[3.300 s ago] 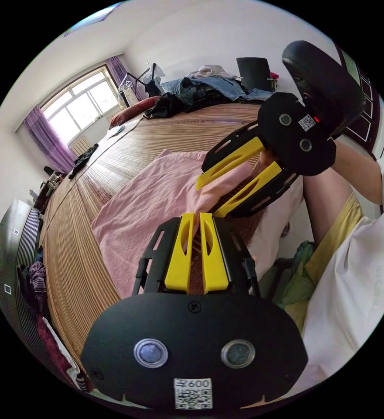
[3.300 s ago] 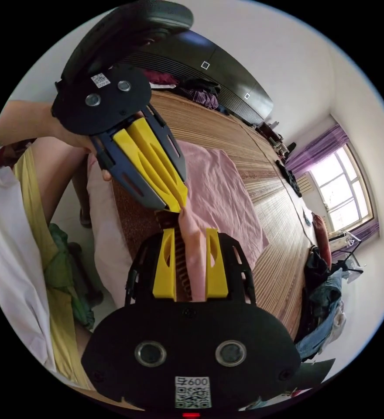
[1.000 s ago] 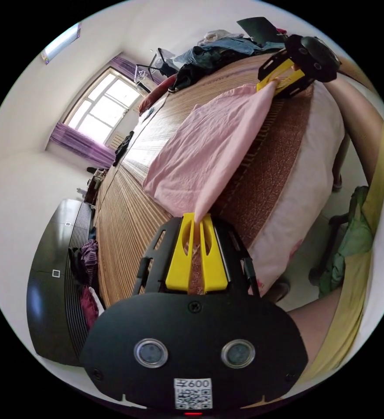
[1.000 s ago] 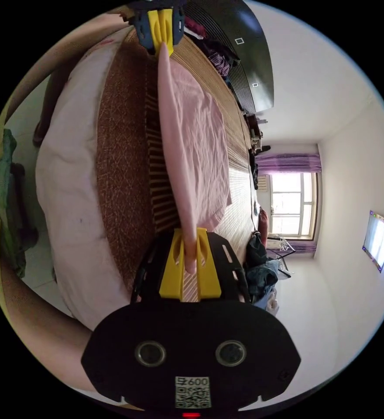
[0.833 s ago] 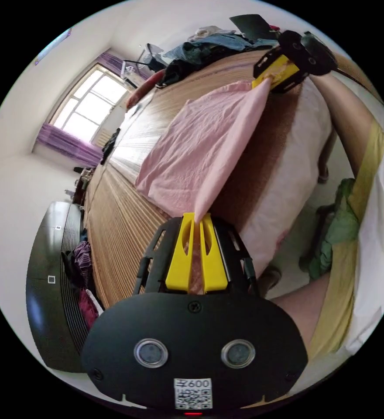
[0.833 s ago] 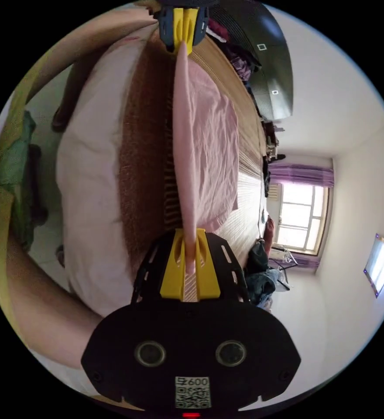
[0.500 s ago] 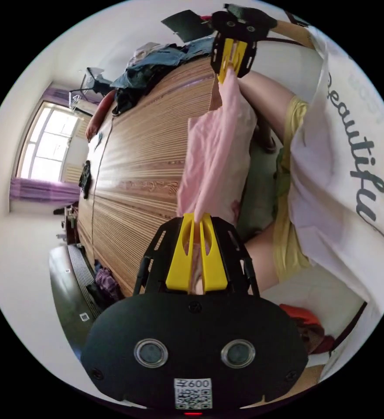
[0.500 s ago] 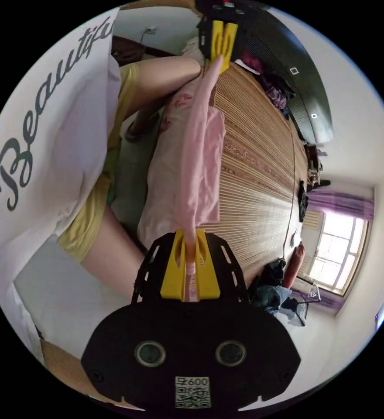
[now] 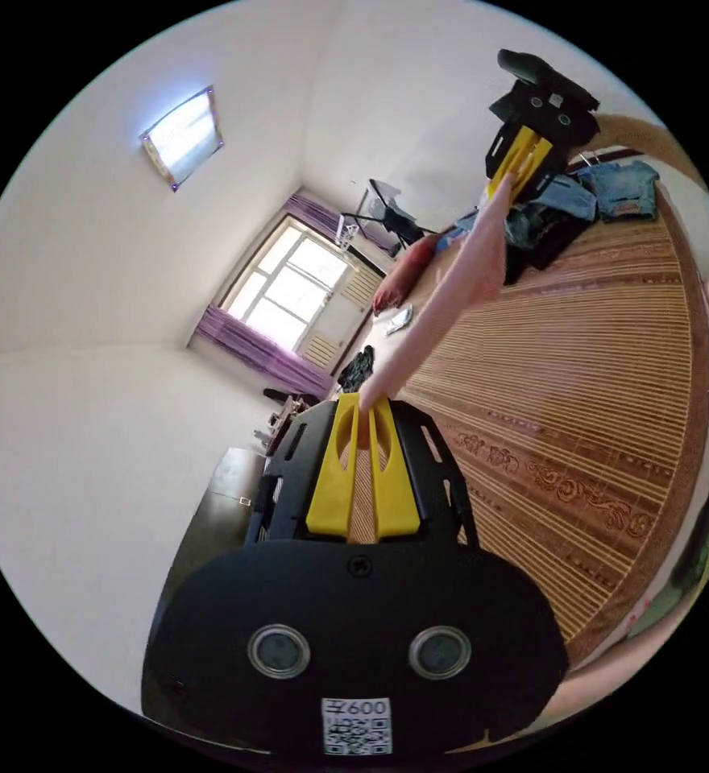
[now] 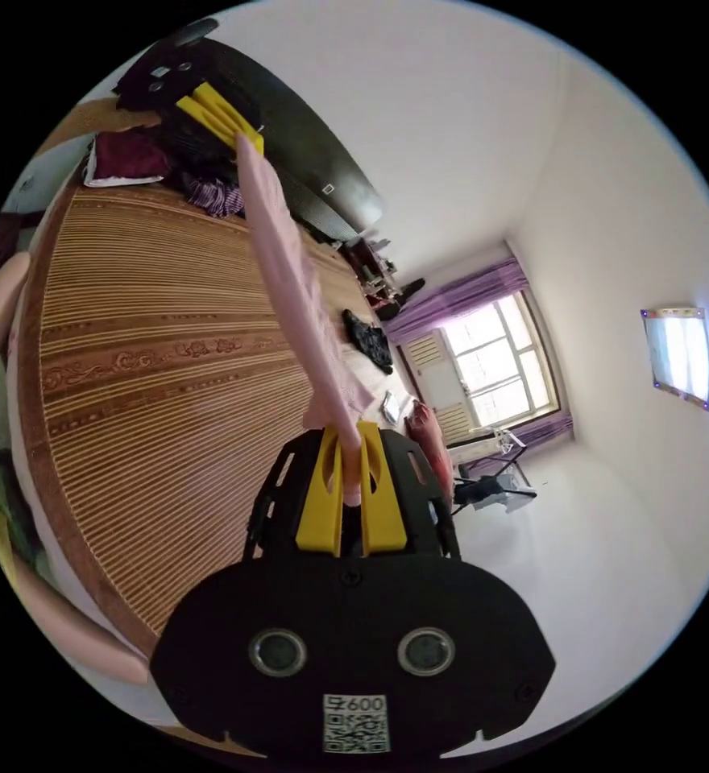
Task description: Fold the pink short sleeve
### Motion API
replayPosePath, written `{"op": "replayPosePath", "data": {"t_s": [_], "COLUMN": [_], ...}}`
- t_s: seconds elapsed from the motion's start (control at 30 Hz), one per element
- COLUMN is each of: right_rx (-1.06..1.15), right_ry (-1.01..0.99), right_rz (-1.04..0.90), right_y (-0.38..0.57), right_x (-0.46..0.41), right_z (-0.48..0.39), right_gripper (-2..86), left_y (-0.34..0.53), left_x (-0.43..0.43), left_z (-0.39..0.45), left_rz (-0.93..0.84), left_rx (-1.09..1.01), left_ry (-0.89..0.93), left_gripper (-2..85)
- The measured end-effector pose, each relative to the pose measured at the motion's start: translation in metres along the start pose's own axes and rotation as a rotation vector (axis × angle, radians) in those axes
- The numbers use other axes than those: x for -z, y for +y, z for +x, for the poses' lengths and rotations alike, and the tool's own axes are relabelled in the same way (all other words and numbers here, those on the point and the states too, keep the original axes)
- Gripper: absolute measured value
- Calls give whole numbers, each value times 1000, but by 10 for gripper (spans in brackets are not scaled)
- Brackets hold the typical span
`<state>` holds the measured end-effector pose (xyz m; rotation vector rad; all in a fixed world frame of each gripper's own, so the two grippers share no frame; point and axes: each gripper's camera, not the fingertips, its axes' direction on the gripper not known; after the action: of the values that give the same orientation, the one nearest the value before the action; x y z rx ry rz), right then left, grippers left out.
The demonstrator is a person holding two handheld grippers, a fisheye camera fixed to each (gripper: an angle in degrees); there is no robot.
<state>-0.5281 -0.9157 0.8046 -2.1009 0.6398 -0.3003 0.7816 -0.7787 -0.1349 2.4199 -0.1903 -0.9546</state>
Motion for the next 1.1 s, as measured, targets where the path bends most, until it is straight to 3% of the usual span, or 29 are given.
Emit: {"op": "replayPosePath", "data": {"t_s": [0.1, 0.3, 0.4, 0.63, 0.8, 0.9, 0.97, 1.0, 1.07, 1.1], "right_rx": [78, 316, 297, 87, 18, -135, -332, -376, -445, -447], "right_ry": [74, -165, 3, -81, -97, -129, -156, -193, -517, -619], "right_rz": [-16, -122, -72, -101, -197, -254, -156, -101, 109, 118], "right_y": [15, 83, 105, 109, 131, 149, 150, 145, 104, 89], "right_x": [-26, -27, 7, 54, 56, 65, 88, 94, 95, 87], "right_z": [-80, -269, -312, -277, -239, -201, -154, -140, -90, -81], "right_gripper": [-7, -7, -7, -7, -8, -8, -8, -8, -8, -8], "left_y": [50, 151, 172, 171, 177, 187, 193, 193, 187, 184], "left_x": [-16, 2, 39, 88, 99, 121, 137, 138, 123, 116], "left_z": [73, 238, 261, 271, 246, 225, 190, 178, 136, 128], "left_rz": [-23, -220, -196, -260, -346, -400, -414, -406, -349, -336], "left_rx": [-30, -286, -153, -199, -63, -34, 101, 152, 350, 388], "left_ry": [-9, 412, 299, 225, 255, 216, 222, 240, 382, 429], "left_gripper": [20, 22, 22, 20, 18, 16, 11, 11, 8, 7]}}
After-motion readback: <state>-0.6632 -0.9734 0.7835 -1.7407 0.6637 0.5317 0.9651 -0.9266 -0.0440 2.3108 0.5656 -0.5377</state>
